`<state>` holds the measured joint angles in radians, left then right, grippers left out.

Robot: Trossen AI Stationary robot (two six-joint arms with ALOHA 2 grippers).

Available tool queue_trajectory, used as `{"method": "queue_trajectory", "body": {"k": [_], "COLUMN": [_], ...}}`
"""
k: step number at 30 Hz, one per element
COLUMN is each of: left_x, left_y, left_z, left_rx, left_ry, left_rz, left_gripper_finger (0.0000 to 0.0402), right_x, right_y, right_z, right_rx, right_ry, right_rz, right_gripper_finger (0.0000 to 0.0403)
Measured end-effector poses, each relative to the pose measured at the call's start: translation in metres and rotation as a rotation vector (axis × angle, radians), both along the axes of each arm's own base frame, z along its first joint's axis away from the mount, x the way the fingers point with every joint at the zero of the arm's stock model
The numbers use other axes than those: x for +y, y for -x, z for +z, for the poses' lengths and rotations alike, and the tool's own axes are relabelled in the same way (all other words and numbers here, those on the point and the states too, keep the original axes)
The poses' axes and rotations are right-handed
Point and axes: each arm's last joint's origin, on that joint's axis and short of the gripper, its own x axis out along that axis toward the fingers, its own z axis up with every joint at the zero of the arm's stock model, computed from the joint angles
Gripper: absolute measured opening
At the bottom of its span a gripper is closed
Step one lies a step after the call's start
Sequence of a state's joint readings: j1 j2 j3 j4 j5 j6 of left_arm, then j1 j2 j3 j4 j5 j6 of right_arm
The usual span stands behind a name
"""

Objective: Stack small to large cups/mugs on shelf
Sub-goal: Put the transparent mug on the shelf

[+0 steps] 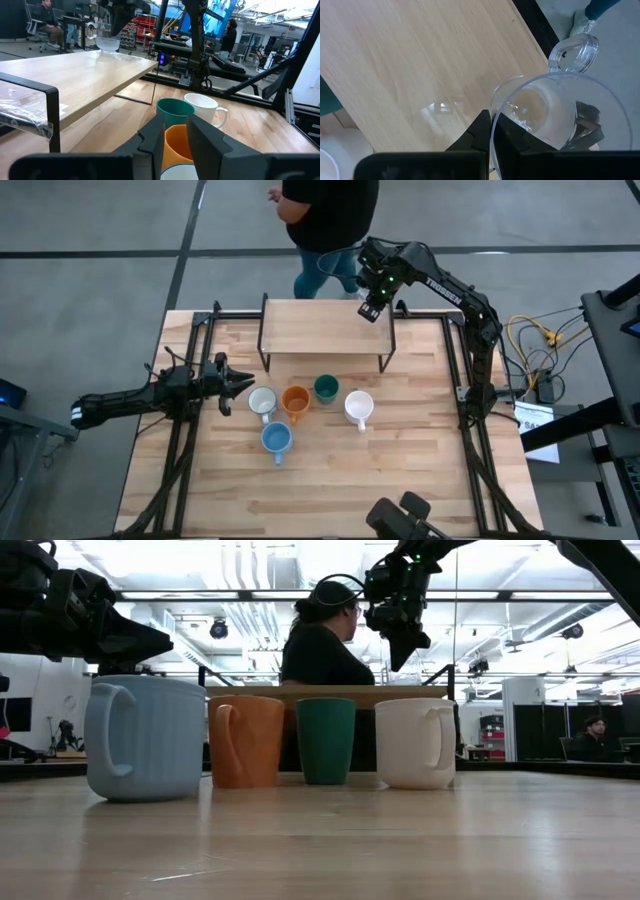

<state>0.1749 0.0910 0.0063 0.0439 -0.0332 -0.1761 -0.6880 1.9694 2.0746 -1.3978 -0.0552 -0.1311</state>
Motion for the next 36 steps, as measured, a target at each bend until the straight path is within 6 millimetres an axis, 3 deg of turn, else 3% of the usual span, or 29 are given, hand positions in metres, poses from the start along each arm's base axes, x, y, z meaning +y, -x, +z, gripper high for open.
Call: {"method": "queue_trajectory", "body": {"k": [23,36], "left_x": [0.0,0.0], "left_y": [0.0,0.0], "left_z": [0.0,0.0], "left_rx": [0.0,0.0], "left_ry": [0.0,0.0], "left_rz": [0.0,0.0], "left_gripper_finger": [0.0068,0.0068], "right_x": [-0.0004,-0.0004], "right_y": [-0.0007,-0.0007], "right_z": [-0.0001,-0.0007], "right_rx": [-0.009,-0.008], "right_ry": [0.0,-0.005], "right_rz": [-0.006,-0.017], "right_gripper_finger": [0.0009,0.0065]}}
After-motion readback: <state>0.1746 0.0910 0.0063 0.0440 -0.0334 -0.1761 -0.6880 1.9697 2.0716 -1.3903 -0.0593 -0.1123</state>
